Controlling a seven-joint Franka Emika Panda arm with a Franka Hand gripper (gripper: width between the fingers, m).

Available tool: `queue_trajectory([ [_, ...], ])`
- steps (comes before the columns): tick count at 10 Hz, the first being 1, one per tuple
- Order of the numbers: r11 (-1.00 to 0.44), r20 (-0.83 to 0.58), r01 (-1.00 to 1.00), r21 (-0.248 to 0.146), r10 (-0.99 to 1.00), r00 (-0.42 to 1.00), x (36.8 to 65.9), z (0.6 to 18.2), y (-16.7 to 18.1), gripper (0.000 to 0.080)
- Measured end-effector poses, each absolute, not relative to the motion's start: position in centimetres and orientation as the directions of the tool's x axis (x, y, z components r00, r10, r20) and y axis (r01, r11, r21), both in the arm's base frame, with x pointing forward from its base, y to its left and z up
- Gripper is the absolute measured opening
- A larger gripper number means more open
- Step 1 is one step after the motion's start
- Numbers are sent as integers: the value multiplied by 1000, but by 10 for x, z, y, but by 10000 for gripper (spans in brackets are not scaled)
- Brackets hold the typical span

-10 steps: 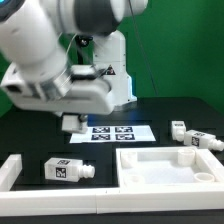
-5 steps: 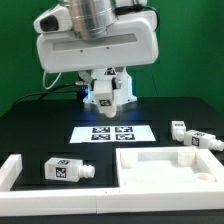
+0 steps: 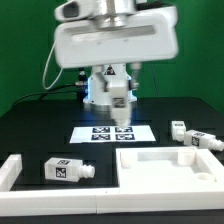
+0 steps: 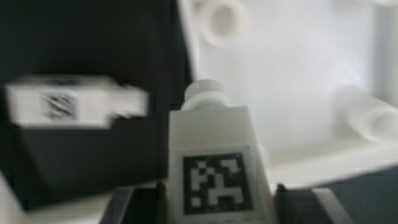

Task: Assemble one leg

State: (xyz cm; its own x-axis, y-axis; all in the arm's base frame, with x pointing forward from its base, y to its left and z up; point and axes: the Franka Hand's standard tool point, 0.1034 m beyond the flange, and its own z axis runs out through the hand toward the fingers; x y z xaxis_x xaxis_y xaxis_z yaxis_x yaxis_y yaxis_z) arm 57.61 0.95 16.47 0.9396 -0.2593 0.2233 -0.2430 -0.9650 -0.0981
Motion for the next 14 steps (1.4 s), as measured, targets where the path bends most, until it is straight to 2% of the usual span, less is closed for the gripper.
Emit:
queue_trajectory([
  [1,-966,311,-232,-112,-256,915,589,166,44,287],
  [2,-960,403,-241,-145,-280,871,596,165,77,287],
  [3,-959,439,-235,-160,-282,853,593,161,99,287],
  [6,-961,457,-232,-150,-276,846,593,159,92,287],
  [7,-973,457,-195,-124,-231,859,595,157,89,287],
  [8,-990,452,-121,-66,-138,881,609,156,80,287],
  [9,-995,468,-89,-45,-99,878,625,152,86,287],
  [10,-998,489,-52,-26,-58,871,629,142,97,287],
  [14,-998,483,-62,-29,-68,873,628,141,95,287],
])
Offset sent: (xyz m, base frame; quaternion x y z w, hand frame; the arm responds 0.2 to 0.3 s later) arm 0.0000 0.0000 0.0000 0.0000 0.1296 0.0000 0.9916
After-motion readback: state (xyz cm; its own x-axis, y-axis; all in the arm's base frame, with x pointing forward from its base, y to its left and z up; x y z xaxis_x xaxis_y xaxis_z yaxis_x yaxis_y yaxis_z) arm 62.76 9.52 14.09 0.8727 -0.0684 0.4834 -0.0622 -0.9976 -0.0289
